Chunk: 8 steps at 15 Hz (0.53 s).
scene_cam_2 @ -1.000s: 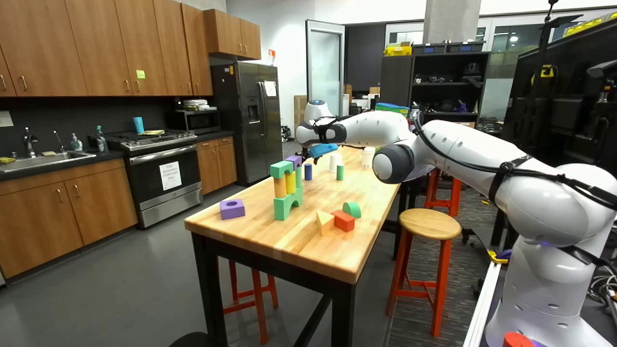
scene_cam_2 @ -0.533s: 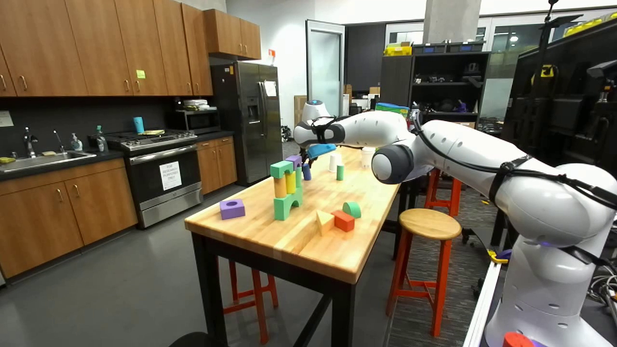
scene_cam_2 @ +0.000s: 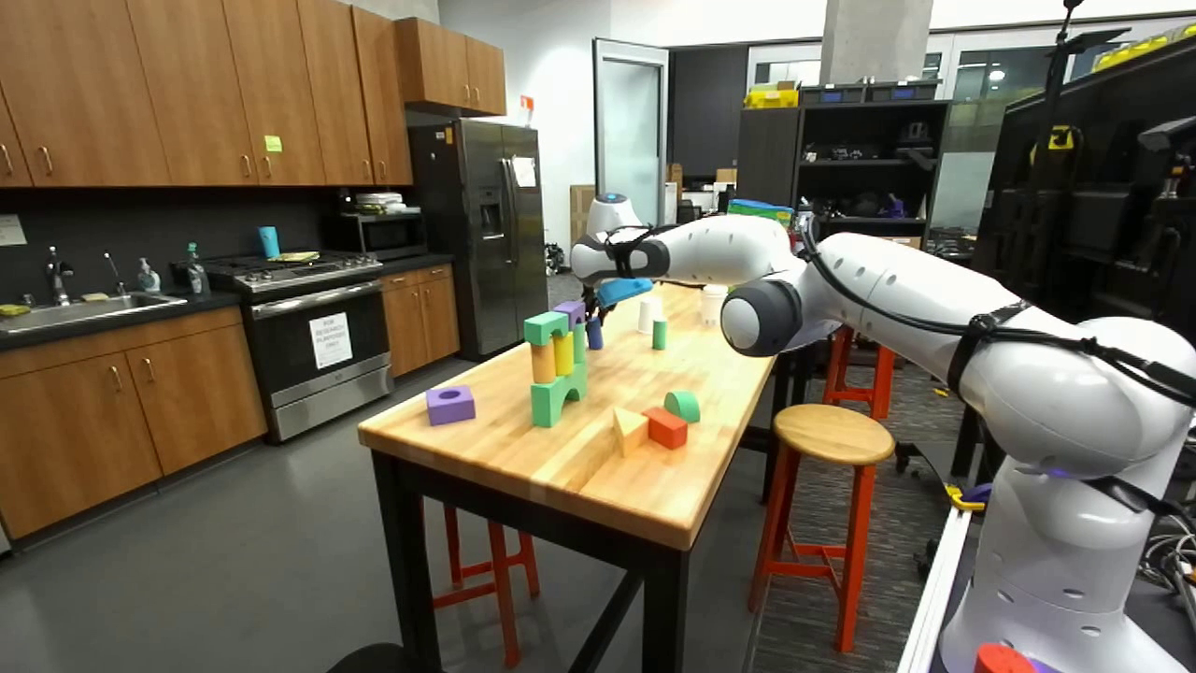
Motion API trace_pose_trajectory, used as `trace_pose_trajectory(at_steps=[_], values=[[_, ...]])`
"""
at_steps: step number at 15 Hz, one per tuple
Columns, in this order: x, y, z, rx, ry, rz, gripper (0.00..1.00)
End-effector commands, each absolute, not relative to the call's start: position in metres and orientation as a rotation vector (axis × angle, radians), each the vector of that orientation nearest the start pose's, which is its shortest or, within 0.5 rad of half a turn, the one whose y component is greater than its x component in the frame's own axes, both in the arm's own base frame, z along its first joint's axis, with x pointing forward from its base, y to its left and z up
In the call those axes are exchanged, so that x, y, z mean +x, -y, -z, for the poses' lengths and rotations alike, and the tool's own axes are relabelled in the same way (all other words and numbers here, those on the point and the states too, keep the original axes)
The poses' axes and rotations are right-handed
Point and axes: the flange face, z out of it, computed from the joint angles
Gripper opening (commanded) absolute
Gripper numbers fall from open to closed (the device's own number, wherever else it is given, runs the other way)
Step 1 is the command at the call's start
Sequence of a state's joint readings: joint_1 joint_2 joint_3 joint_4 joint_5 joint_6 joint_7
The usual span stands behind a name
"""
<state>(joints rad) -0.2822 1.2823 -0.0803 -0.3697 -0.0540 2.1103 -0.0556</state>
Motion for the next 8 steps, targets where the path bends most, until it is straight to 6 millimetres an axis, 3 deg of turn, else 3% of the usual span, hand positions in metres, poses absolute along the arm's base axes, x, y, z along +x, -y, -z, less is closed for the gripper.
trace_pose_trajectory(at_steps=[1, 5, 8], values=[[0.795, 0.273, -0.368, -3.259, -0.323, 0.735, 0.16], [0.781, 0.299, -0.41, -3.276, -0.291, 0.795, 0.16], [0.775, 0.299, -0.458, -3.271, -0.204, 0.87, 0.16]])
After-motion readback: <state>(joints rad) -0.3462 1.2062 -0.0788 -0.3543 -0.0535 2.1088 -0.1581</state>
